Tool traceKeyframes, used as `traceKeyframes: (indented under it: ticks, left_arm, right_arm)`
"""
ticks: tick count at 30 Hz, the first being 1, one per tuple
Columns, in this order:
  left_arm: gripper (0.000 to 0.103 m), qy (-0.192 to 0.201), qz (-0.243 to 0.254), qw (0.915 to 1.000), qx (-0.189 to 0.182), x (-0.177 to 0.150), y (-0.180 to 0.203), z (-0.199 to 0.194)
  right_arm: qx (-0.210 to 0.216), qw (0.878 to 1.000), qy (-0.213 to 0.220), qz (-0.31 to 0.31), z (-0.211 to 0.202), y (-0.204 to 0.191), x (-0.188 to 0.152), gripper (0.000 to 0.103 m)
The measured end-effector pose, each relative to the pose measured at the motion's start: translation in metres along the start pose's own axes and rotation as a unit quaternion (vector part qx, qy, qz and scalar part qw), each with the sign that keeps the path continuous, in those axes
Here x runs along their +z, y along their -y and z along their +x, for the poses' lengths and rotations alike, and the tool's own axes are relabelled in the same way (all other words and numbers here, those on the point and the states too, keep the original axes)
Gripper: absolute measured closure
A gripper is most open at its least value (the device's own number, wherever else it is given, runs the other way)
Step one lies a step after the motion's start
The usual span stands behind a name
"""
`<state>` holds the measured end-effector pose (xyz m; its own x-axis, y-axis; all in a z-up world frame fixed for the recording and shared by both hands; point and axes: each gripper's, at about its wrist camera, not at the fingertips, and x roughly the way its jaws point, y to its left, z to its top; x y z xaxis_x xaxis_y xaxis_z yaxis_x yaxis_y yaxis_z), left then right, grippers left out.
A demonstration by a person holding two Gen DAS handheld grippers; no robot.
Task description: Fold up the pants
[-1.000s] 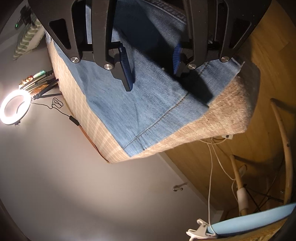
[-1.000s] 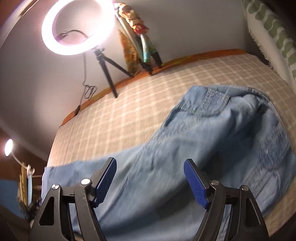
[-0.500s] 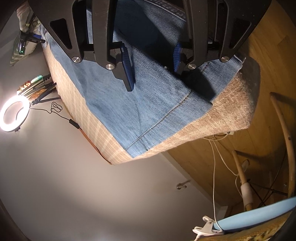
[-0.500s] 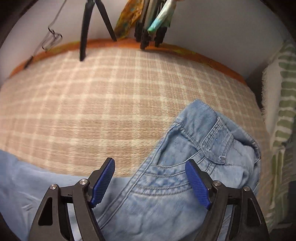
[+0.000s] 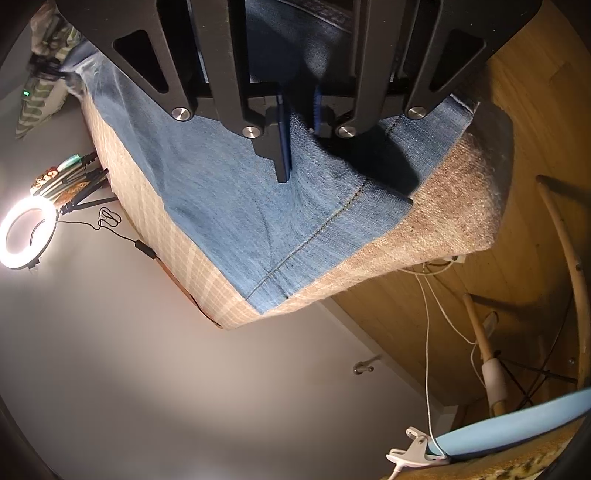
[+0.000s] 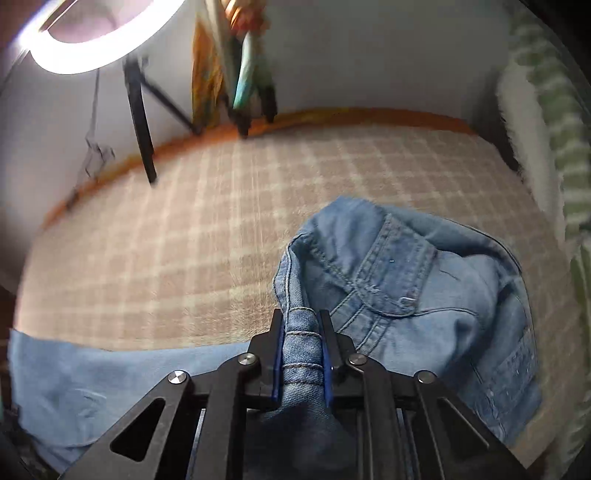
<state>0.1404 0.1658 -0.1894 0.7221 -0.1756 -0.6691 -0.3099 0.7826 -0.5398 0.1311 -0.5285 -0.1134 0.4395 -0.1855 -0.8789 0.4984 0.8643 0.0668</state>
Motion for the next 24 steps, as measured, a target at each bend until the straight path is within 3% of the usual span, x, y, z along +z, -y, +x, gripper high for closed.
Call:
traceKeyframes:
  ticks: [4, 7, 9, 12, 15, 17, 19, 21, 24]
  left_arm:
    - [0.096, 0.005, -0.001, 1.0000, -0.006, 0.000, -0.001, -0.002]
    - [0.096, 0.003, 0.000, 1.0000, -0.004, 0.000, -0.001, -0.002]
    - [0.096, 0.002, 0.001, 1.0000, -0.001, 0.000, -0.001, -0.002]
    - [0.096, -0.001, 0.006, 1.0000, 0.004, 0.002, 0.002, -0.002]
    - [0.096, -0.002, 0.013, 0.9999, 0.010, 0.002, 0.007, -0.002]
    - [0.096, -0.002, 0.017, 0.9997, 0.015, 0.002, 0.008, -0.002]
    - [0.096, -0.004, 0.016, 0.9997, 0.019, 0.000, 0.009, 0.000]
    - [0.096, -0.005, 0.016, 0.9996, 0.021, -0.001, 0.008, 0.001]
    - [0.096, -0.005, 0.017, 0.9995, 0.024, -0.002, 0.008, 0.003]
  right_arm:
    - [0.085, 0.992, 0.074, 0.063, -0.058, 0.041, -0.038, 0.088]
    - [0.106, 0.984, 0.111, 0.089, -0.078, 0.059, -0.078, 0.087]
    - [0.118, 0.978, 0.122, 0.123, -0.077, 0.075, -0.107, 0.087]
    - [0.147, 0.962, 0.100, 0.206, -0.058, 0.104, -0.143, 0.085]
    - [0.136, 0.962, 0.069, 0.225, -0.043, 0.120, -0.163, 0.074]
    - [0.097, 0.968, 0.103, 0.206, -0.052, 0.117, -0.163, 0.055]
    - [0.056, 0.976, 0.123, 0.171, -0.068, 0.114, -0.159, 0.045]
    - [0.058, 0.974, 0.141, 0.167, -0.084, 0.120, -0.153, 0.038]
    - [0.094, 0.966, 0.163, 0.176, -0.101, 0.134, -0.148, 0.016]
